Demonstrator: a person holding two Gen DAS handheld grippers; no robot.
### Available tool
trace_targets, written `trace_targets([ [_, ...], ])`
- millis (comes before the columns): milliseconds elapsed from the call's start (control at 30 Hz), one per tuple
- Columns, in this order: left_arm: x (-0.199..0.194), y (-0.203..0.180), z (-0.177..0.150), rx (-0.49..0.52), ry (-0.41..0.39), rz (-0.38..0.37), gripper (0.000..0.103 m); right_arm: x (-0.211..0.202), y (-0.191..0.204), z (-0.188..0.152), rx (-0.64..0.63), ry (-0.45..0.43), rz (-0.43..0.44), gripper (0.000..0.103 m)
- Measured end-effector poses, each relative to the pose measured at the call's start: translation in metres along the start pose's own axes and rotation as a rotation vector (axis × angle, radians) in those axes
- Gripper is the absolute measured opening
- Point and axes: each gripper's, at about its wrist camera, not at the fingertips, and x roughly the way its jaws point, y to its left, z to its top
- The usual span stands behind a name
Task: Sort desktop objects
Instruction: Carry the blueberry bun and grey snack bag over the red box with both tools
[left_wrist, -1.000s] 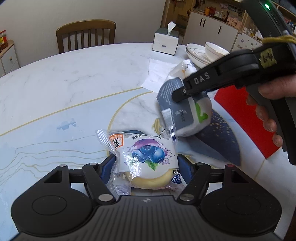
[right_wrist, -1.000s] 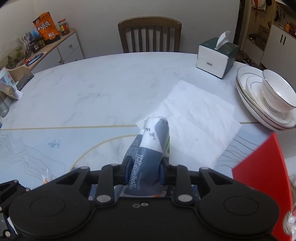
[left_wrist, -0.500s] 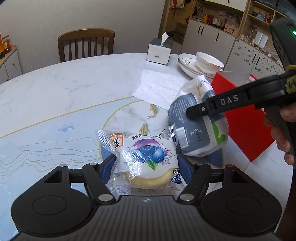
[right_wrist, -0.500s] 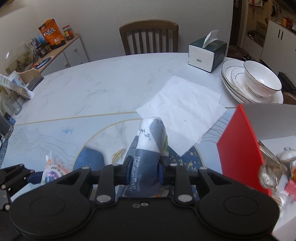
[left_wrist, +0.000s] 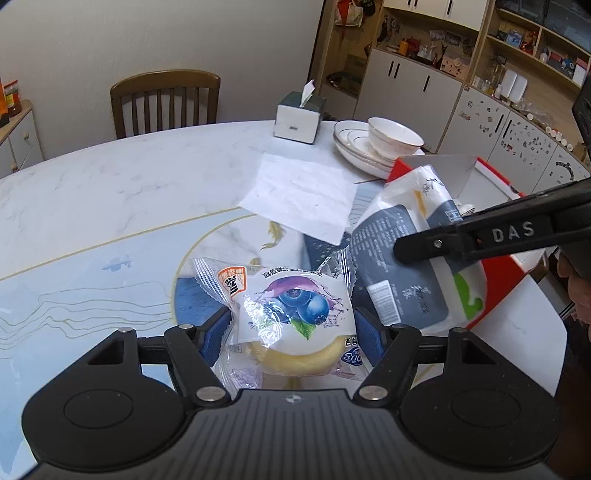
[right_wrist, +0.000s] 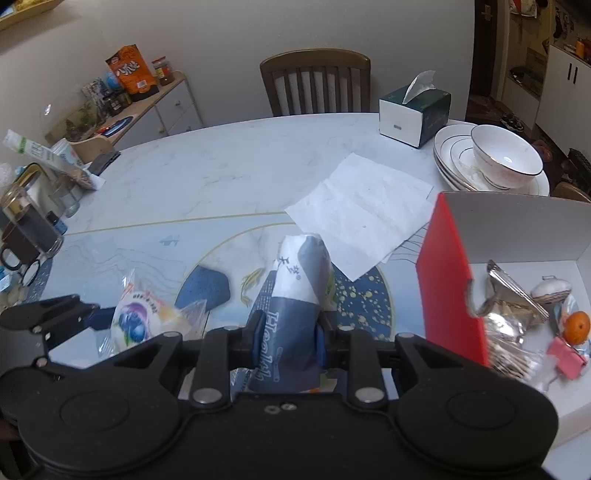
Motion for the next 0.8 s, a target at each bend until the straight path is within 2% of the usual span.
trace_targets([
  [533,-0.002,-0.067,0.032,0.054,-0.041,-0.053,0.071,-0.064,-0.052,-0.007,-0.023,-0.045,0.037,0.025],
  [800,0.008,-0.108,0.053,0.099,-0.061,-0.080,0.071,-0.082,-0.093,-0.005,-0.011,-0.070,0.007,0.025],
])
